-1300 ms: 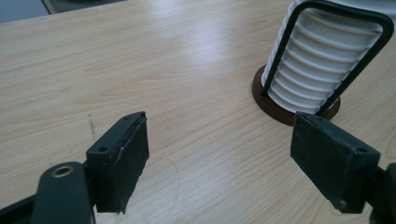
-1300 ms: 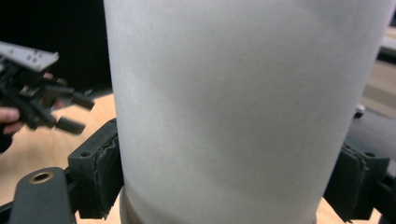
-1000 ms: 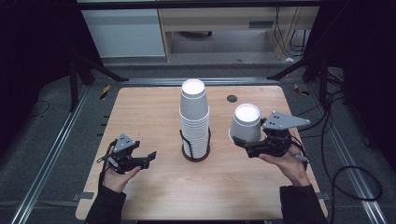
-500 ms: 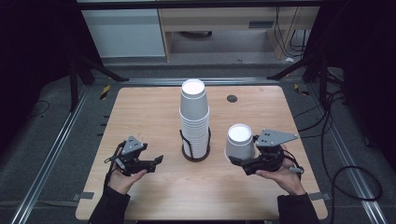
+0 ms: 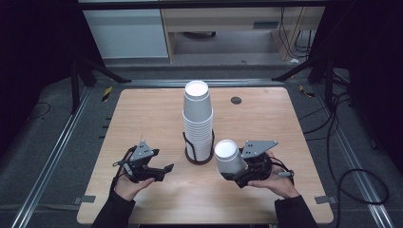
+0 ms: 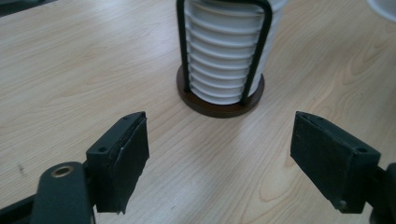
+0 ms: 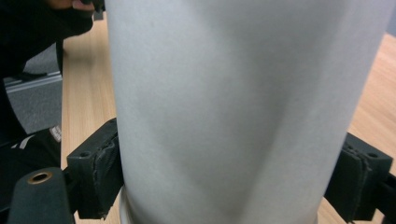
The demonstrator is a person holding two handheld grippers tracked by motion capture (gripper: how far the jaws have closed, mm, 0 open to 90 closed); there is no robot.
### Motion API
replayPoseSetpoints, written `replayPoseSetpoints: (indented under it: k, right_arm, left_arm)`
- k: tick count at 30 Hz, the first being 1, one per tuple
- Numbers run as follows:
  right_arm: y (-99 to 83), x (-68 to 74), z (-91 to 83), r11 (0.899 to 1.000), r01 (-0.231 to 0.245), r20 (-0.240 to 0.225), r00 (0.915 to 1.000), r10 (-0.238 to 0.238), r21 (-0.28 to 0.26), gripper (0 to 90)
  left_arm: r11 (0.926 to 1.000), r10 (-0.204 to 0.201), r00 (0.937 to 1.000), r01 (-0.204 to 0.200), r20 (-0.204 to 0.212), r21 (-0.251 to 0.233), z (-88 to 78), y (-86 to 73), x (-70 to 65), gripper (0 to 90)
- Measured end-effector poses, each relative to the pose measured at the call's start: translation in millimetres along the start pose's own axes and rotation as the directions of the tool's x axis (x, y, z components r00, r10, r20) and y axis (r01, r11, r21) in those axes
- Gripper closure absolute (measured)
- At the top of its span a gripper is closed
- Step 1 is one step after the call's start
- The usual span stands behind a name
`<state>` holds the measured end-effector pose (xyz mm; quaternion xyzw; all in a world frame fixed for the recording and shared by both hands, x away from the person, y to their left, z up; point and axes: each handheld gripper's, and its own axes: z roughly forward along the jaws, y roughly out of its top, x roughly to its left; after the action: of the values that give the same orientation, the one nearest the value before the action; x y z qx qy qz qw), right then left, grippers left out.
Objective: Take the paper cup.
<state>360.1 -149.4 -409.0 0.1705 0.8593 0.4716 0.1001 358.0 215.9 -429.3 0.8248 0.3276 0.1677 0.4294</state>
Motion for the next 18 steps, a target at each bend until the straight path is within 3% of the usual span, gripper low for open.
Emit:
replayPoseSetpoints:
  k: [7,8,18]
  right_arm:
    - [0.8,2.2,9.6,0.999,0.036,-0.056,0.9978,-0.035,0.028,13.7]
    - [2.5,3.8,13.6,0.998,0.052,-0.080,0.9956,-0.048,0.043,13.9]
    - [15.4,7.9,30.7,0.989,0.119,-0.127,0.9861,-0.107,0.084,13.9]
  left_arm:
    - [0.9996,0.025,0.9983,-0.024,0.053,-0.017,-4.0,5.4,-7.3,18.0]
    - [0.9992,0.038,0.9968,-0.037,0.071,-0.017,-6.5,7.5,-9.3,17.7]
    - [0.9964,0.082,0.9863,-0.078,0.143,-0.033,-15.3,17.3,-22.3,16.6]
